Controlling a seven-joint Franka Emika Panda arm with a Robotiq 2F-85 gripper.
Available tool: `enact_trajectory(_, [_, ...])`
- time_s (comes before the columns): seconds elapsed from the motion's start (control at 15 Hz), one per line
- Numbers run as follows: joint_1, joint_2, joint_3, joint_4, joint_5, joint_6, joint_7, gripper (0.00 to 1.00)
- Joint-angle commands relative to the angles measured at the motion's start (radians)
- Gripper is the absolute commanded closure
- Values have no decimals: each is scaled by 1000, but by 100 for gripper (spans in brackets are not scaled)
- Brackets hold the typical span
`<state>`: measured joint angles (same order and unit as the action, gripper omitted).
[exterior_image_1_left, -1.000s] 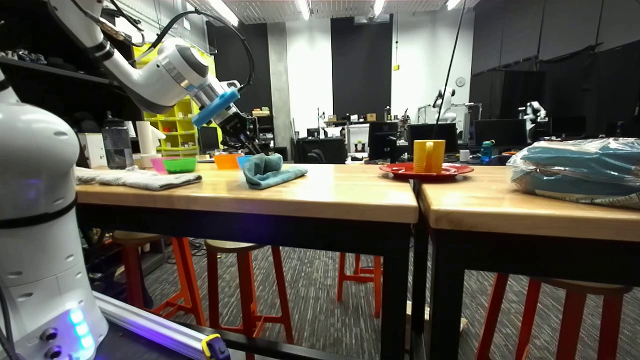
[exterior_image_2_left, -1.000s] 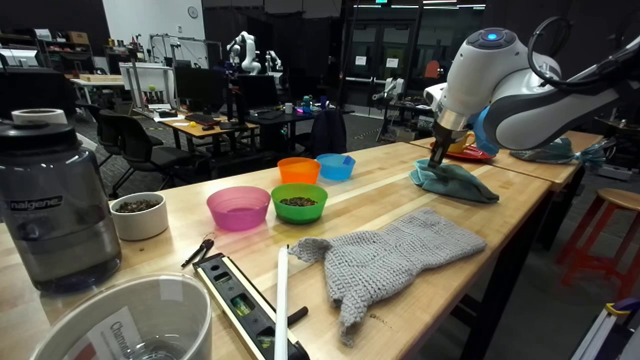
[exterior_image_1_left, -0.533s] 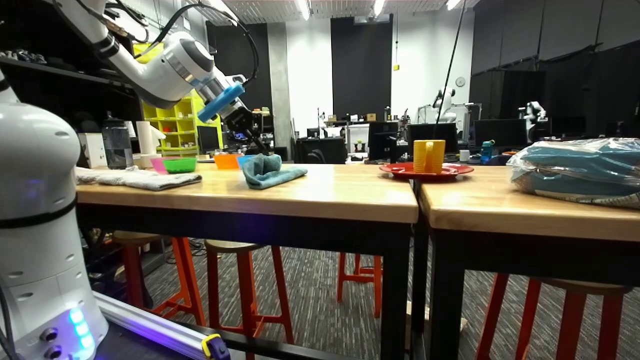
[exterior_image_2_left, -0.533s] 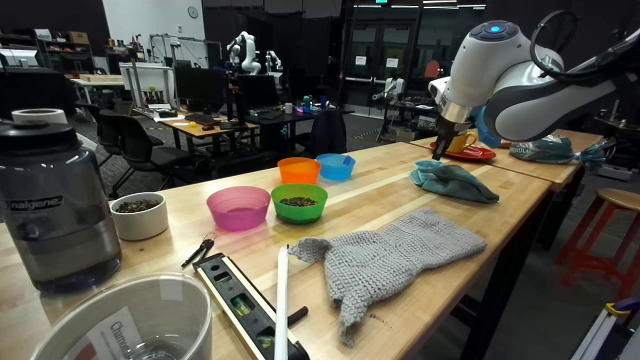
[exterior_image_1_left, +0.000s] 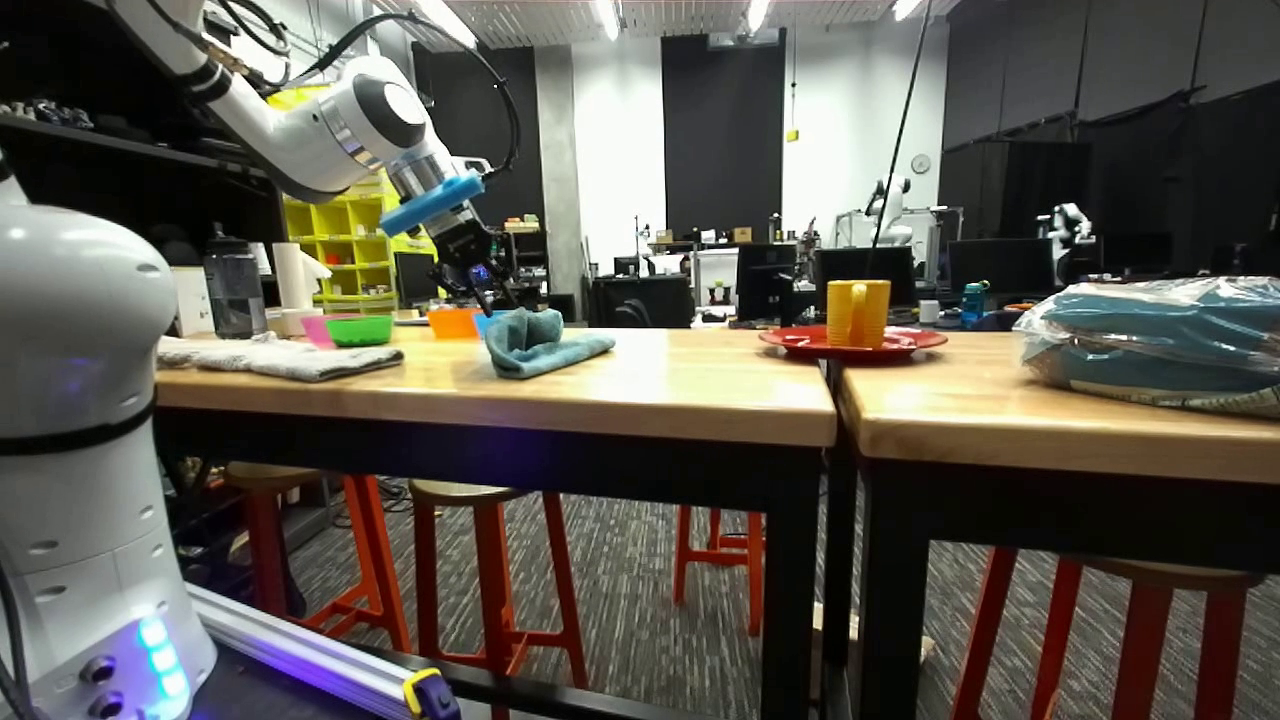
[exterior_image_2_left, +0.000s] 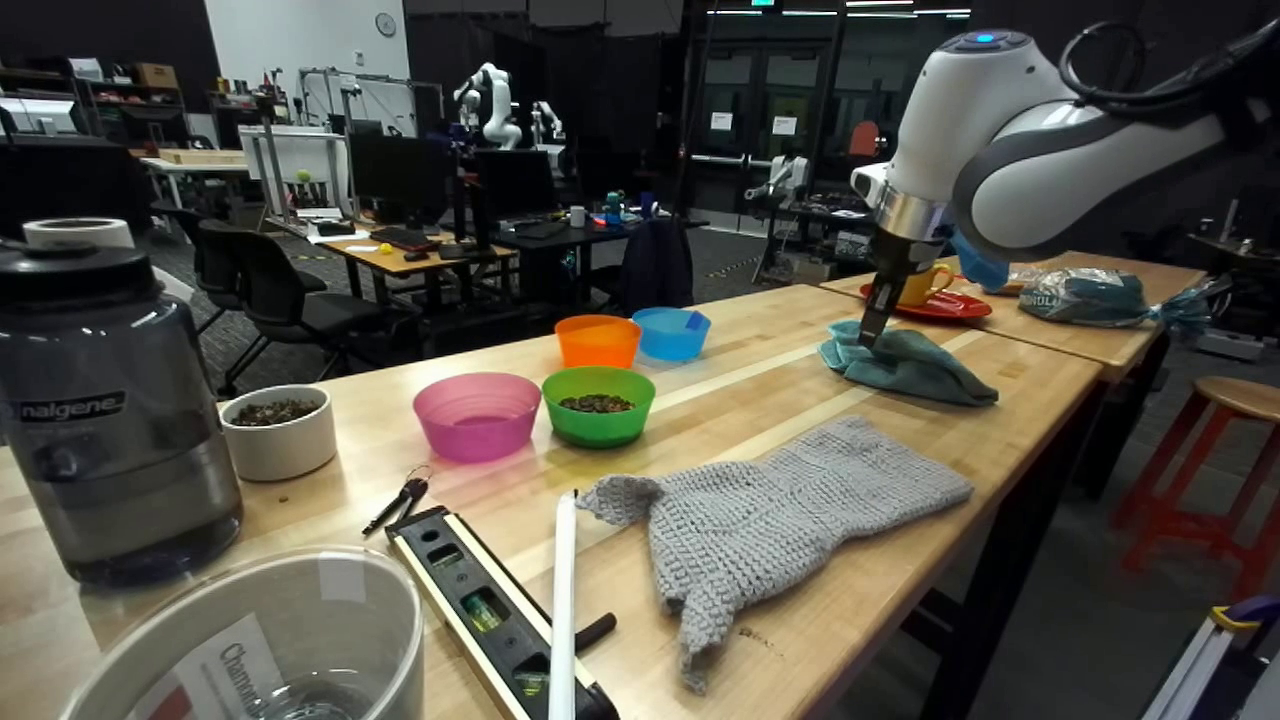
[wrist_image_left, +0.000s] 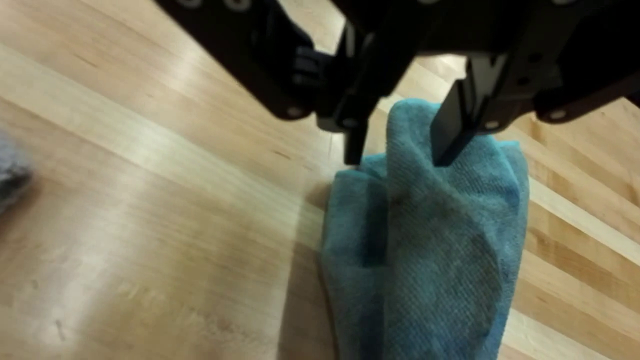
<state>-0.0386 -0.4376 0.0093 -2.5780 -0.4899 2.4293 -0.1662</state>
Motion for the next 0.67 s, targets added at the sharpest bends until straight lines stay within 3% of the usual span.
enact_trajectory(0.0, [18,-40,-1,-15,28,-5,-42,29])
enact_trajectory(0.27, [-1,-21,12,-19,-14,42,-16,2])
enact_trajectory(0.6, [-24,18,29,-29,-70,94,18,0])
